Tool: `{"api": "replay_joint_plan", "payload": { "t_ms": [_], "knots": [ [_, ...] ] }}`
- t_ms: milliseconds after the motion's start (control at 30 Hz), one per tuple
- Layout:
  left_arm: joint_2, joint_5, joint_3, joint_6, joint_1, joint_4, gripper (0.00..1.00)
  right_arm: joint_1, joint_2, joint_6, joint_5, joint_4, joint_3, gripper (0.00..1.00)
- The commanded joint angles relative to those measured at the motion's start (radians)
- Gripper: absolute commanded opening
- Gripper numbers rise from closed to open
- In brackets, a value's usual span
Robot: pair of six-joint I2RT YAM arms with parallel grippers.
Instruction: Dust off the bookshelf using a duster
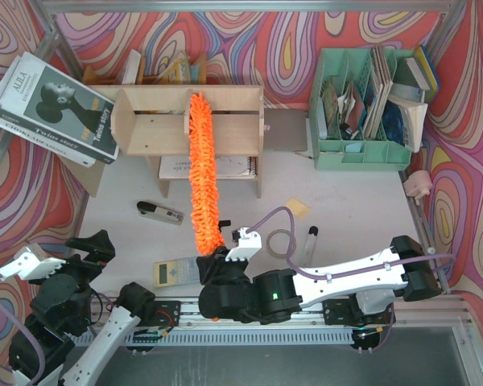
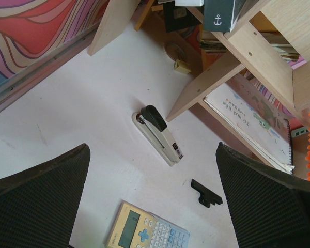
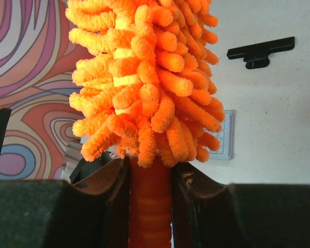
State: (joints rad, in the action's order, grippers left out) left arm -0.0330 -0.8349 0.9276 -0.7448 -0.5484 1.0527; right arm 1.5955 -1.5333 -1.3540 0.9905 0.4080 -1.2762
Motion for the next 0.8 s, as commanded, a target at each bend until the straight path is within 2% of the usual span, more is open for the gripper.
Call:
{"api": "replay_joint_plan", "payload": {
  "t_ms": [0, 167, 233, 400, 533, 667, 767],
  "knots": [
    [0.009, -0.013, -0.001, -0.001, -0.007, 0.013, 0.98, 0.0, 0.009, 0.115, 0.046, -0.102, -0.025, 0.0],
    [0.011, -0.013, -0.003, -0.002, -0.007, 0.013, 0.98, 0.0, 0.029, 0.101, 0.089, -0.078, -0.028, 0.0],
    [0.011, -0.015, -0.003, -0.001, -0.007, 0.013, 0.98, -0.001, 0.032, 0.005, 0.117, 0.027, -0.035, 0.0],
    [0.01, -0.014, -0.003, -0.001, -0.007, 0.013, 0.98, 0.0, 0.017, -0.378, 0.158, 0.393, -0.072, 0.0],
    [0.01, -0.013, -0.003, -0.001, -0.007, 0.013, 0.98, 0.0, 0.028, -0.61, 0.19, 0.638, -0.087, 0.0],
    [0.005, -0.014, -0.002, -0.001, -0.007, 0.013, 0.98, -0.001, 0.041, -0.76, 0.202, 0.799, -0.087, 0.0],
    [0.006, -0.014, -0.002, -0.003, -0.007, 0.015, 0.98, 0.0, 0.047, -0.79, 0.206, 0.835, -0.099, 0.0]
  ]
}}
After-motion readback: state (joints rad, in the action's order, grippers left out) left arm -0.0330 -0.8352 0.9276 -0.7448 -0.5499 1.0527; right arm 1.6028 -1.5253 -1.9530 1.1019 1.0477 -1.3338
